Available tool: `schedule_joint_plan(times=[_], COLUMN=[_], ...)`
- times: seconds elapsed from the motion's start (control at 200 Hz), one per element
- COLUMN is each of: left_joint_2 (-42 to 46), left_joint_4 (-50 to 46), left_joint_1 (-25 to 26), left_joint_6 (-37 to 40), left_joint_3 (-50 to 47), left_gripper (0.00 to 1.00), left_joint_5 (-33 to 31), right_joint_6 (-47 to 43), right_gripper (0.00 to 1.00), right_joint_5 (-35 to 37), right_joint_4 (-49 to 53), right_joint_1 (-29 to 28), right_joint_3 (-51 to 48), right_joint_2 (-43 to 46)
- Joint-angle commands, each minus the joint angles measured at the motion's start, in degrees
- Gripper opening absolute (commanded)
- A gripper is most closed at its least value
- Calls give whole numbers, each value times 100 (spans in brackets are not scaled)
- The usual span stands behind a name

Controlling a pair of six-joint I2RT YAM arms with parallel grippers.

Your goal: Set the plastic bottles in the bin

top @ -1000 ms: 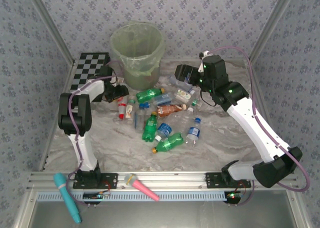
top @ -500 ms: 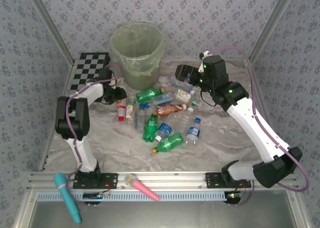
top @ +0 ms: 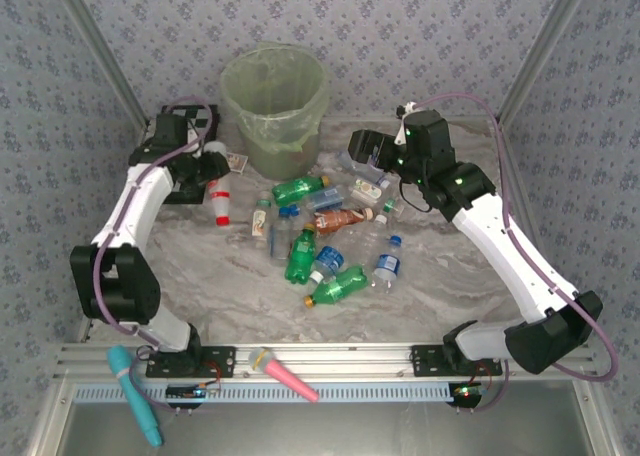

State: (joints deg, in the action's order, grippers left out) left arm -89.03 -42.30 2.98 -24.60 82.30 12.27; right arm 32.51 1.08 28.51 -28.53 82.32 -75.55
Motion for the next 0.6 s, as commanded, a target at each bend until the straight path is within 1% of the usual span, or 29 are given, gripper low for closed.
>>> schedule_joint_plan(times=[0.0, 0.105, 0.265, 0.38, 0.47, 0.595], left_joint_2=[379, 407, 72, -303, -659, -1236], left_joint_4=[-463, -413, -110, 301, 874, 1175], left_joint_1=[-24, -26, -26, -19, 4, 135], left_joint_6=[-212, -477, -1162, -1812, -2414, -3003], left_joint_3=[707, 1370, 2407, 2904, 3329, 4004], left_gripper=[50, 50, 51, 51, 51, 51], left_joint_5=[120, 201, 434, 626, 816, 720], right_joint_6=[-37, -45, -35, -23, -19, -15], right_gripper=[100, 100, 100, 100, 100, 99], right_joint_5=[-55, -62, -81, -65, -48, -4], right_joint_4=[-91, -89, -78, -107, -118, -100], right_joint_1=[6, 7, -3, -2, -12, -20], right_joint_3=[111, 118, 101, 62, 21, -13], right_joint_2=[-27, -18, 5, 66, 117, 201])
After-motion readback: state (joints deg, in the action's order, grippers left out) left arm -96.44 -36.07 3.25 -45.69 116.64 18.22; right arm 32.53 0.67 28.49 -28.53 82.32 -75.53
